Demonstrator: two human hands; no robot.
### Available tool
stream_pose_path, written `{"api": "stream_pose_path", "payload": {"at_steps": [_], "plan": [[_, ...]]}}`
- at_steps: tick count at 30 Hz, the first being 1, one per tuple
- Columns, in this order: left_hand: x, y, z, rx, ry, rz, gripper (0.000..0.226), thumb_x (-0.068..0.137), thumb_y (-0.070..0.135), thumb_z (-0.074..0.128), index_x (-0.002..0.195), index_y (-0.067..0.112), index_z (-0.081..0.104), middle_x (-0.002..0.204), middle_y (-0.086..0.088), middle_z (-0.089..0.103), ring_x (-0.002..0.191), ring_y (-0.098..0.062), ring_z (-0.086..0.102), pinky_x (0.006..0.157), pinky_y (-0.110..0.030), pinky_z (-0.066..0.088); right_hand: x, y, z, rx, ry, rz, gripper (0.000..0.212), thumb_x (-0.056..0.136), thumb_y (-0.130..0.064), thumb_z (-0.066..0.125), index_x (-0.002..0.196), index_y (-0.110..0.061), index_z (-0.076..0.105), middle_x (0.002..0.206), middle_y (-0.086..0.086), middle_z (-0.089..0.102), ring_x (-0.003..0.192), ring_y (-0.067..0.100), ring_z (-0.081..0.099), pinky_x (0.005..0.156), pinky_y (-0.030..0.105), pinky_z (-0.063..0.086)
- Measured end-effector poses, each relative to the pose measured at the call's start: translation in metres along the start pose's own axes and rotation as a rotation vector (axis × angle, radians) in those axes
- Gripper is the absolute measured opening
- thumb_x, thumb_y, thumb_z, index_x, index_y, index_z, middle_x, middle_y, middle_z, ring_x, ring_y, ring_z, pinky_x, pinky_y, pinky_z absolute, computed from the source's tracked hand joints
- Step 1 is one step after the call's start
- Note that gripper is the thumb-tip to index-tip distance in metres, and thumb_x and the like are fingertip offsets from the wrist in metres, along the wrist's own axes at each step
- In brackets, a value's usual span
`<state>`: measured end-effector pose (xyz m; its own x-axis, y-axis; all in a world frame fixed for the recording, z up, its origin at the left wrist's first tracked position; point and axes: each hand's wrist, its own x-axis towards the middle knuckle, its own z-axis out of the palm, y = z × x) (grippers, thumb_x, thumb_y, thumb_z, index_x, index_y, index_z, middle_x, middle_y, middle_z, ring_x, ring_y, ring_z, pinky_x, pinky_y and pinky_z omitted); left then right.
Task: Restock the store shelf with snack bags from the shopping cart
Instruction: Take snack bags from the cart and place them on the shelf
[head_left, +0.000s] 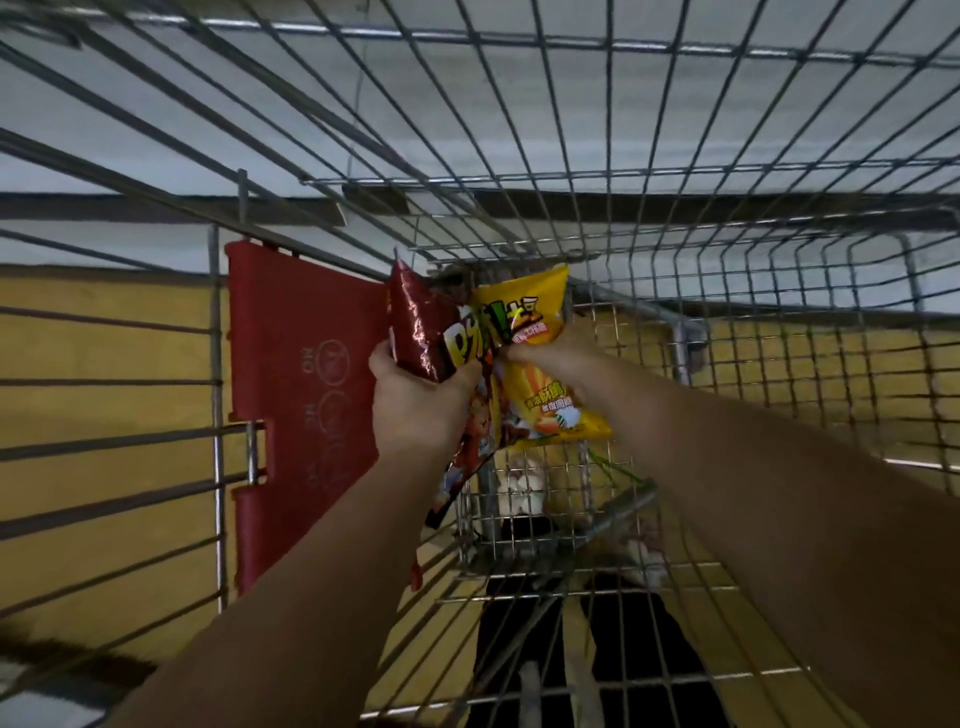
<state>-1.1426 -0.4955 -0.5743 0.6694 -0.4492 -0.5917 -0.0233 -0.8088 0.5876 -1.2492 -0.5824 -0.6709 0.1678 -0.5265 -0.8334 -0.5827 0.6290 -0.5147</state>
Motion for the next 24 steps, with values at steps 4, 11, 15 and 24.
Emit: {"api": "stream_pose_path", "payload": {"at_steps": [4,11,15,24], "plan": [[-0.004,0.005,0.000,0.039,-0.013,0.028,0.080,0.078,0.027,0.075,0.142,0.017,0.027,0.106,0.005,0.056,0.097,-0.015,0.057,0.091,-0.032,0.048,-0.010,0.002,-0.009,-0.164,0.054,-0.077,0.059,0.067,-0.040,0.078,0.117,-0.014,0.059,0.113,0.007,0.063,0.102,0.025,0.060,0.086,0.034,0.049],[-0.047,0.021,-0.011,0.060,-0.008,0.098,0.083,0.078,0.029,0.075,0.144,0.017,0.025,0.115,0.000,0.058,0.103,-0.017,0.057,0.089,-0.032,0.047,-0.069,0.000,-0.039,-0.394,0.202,-0.241,0.069,0.070,-0.046,0.075,0.123,-0.010,0.049,0.117,0.009,0.060,0.107,0.026,0.057,0.075,0.028,0.043],[-0.089,0.042,-0.029,0.013,0.042,0.147,0.084,0.077,0.031,0.076,0.143,0.017,0.026,0.118,-0.003,0.061,0.109,-0.022,0.059,0.091,-0.033,0.047,-0.121,-0.017,-0.057,-0.396,0.261,-0.329,0.066,0.070,-0.047,0.073,0.121,-0.012,0.050,0.112,0.008,0.062,0.103,0.026,0.058,0.078,0.032,0.049],[-0.179,0.118,-0.092,-0.163,0.210,0.370,0.068,0.074,0.029,0.077,0.129,0.021,0.038,0.103,0.005,0.059,0.097,-0.019,0.061,0.085,-0.031,0.048,-0.245,-0.096,-0.093,-0.414,0.427,-0.569,0.071,0.070,-0.056,0.069,0.119,-0.009,0.049,0.114,0.012,0.059,0.105,0.031,0.057,0.080,0.034,0.048]]}}
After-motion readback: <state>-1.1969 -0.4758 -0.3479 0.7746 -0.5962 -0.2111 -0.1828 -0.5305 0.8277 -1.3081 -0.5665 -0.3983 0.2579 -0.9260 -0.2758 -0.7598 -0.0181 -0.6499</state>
